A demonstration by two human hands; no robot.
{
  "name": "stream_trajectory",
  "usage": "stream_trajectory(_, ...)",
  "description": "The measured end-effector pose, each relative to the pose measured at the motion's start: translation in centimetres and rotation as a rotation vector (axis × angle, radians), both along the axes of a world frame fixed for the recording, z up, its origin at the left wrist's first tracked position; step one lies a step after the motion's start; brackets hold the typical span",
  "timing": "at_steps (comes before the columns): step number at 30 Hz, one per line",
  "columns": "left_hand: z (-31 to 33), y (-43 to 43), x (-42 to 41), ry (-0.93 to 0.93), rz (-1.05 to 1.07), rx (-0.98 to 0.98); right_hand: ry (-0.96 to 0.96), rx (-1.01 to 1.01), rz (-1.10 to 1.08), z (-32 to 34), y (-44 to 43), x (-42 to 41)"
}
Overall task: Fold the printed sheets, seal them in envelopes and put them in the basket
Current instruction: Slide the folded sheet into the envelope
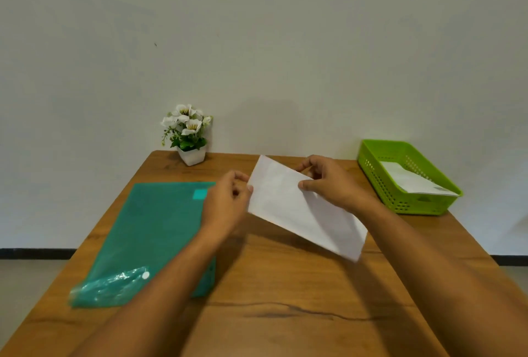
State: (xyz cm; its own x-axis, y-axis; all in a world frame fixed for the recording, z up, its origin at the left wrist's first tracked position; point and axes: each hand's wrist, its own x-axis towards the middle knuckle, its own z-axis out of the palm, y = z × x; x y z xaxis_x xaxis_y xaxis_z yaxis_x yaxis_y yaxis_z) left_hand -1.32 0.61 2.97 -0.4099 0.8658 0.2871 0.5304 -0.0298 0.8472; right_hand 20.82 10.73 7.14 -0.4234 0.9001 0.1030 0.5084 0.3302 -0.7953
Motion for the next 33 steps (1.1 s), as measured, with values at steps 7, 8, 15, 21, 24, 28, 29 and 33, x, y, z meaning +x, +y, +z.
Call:
stream_trajectory(7,-5.5,-1.3,1.3,0.488,-0.023,-0.383,-0.287,0.093,0.035,-4.8,1.0,-1.1)
stream_trajectory(8,-5.8,-1.3,1.4,0.539,-0.022,-0.387,-0.323,0.106,0.033,-5.2,0.9,-1.2)
stream_trajectory(15,-7.4,-1.2,1.5,0.781,-0.058,-0.248,-0.605,0.233,0.101,-7.0,-0.1,-3.1)
stream_trajectory(21,-7.9,-1.7,1.3,0.862,-0.143,-0.103,-0.586,0.301,0.385,-8.4,-2.5,-6.0)
stream_trajectory(24,-8.3,-3.2,1.3,0.853,-0.174,-0.048,-0.557,0.366,0.377,-9.5,-2.7,-5.7)
stream_trajectory(28,-8.7,-5.3,1.5,0.804,-0.197,0.017,-0.543,0.459,0.358,-10.2,-2.9,-5.5)
stream_trajectory(29,-8.7,-5.6,1.5,0.799,-0.199,0.03,-0.54,0.471,0.351,-10.2,-3.0,-5.5)
stream_trajectory(33,-9.1,-6.1,1.5,0.785,-0.216,0.034,-0.541,0.539,0.435,-10.3,-4.0,-5.4)
